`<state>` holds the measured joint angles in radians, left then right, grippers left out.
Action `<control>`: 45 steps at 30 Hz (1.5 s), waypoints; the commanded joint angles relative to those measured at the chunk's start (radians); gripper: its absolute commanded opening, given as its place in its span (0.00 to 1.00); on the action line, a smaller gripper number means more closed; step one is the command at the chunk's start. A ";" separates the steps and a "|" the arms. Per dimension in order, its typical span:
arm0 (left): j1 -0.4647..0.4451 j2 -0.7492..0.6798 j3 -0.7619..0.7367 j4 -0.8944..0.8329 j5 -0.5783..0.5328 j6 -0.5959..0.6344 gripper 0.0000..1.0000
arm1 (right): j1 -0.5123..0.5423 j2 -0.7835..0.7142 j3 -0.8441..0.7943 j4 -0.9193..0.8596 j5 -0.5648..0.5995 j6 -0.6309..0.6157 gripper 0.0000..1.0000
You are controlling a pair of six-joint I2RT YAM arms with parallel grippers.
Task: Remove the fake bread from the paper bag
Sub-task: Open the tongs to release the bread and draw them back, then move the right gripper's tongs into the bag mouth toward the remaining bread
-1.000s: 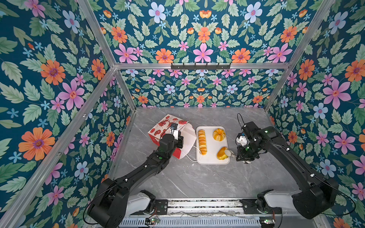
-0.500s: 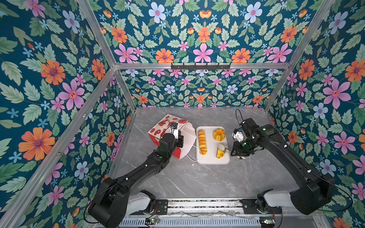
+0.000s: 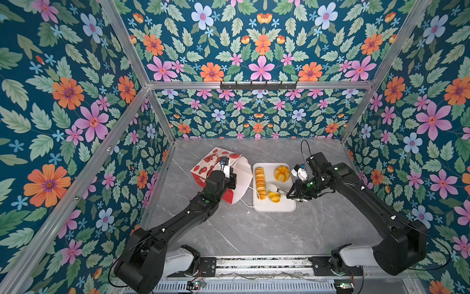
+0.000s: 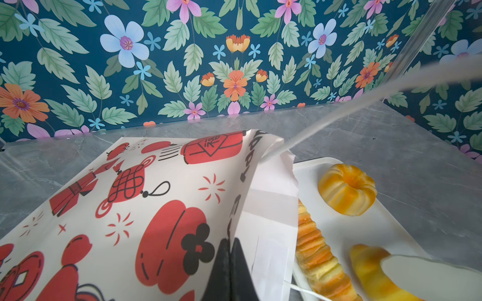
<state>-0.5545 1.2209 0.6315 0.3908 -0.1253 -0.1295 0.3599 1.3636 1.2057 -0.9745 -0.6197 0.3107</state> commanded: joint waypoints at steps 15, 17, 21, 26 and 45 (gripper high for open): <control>0.001 0.000 0.010 0.010 0.001 -0.002 0.00 | 0.001 -0.034 -0.204 0.152 -0.092 0.059 0.29; 0.001 0.003 0.011 0.010 0.002 -0.002 0.00 | 0.001 -0.045 -0.221 0.127 -0.060 0.052 0.28; 0.001 0.008 0.014 0.010 0.007 -0.005 0.00 | -0.005 -0.063 -0.234 0.093 0.024 0.034 0.27; 0.001 0.009 0.017 0.009 0.012 -0.007 0.00 | -0.044 -0.070 -0.243 0.079 0.067 0.012 0.27; 0.001 0.010 0.023 -0.006 0.014 -0.007 0.00 | -0.125 -0.040 -0.257 0.094 0.203 -0.037 0.26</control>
<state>-0.5545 1.2308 0.6418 0.3840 -0.1204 -0.1299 0.2443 1.3293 0.9550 -0.8585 -0.5518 0.2497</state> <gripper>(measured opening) 0.050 0.256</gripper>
